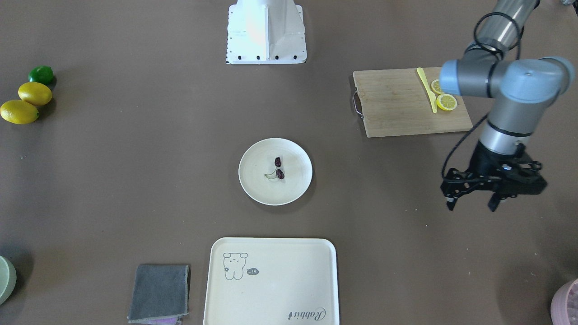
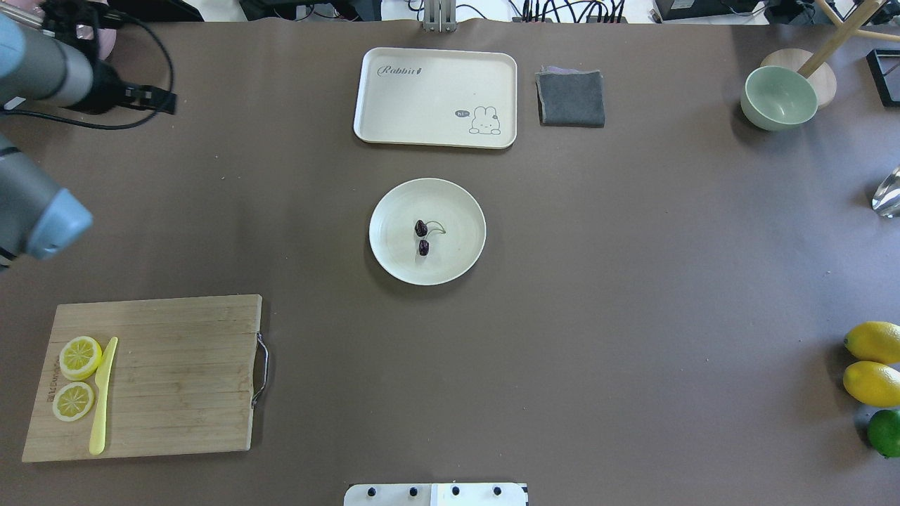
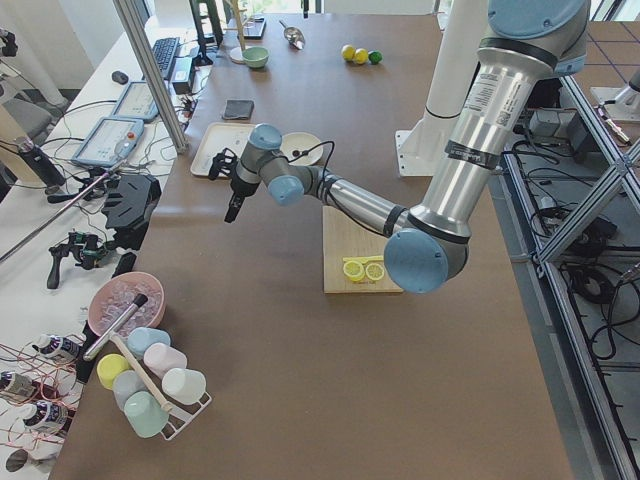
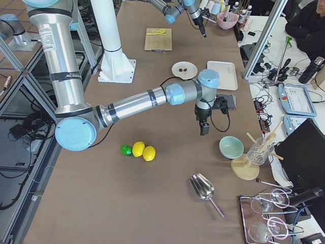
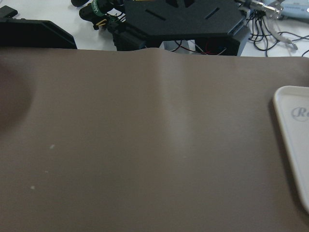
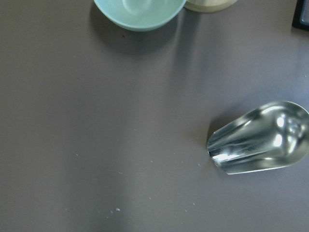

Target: Place red cherry on plate

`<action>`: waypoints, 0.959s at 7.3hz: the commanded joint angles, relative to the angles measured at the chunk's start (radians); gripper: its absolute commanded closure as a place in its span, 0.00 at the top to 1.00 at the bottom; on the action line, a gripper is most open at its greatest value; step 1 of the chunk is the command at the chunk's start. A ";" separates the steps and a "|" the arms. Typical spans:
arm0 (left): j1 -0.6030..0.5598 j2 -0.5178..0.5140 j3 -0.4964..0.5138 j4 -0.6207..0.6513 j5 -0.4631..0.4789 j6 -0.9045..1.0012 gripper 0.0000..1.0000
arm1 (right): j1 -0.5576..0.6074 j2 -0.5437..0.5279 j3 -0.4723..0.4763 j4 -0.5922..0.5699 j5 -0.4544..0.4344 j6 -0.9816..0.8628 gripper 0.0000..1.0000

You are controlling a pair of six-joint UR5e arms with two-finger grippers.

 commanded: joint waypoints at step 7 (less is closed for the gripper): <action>-0.473 0.226 0.033 0.255 -0.395 0.617 0.98 | 0.172 -0.182 -0.028 0.017 0.023 -0.138 1.00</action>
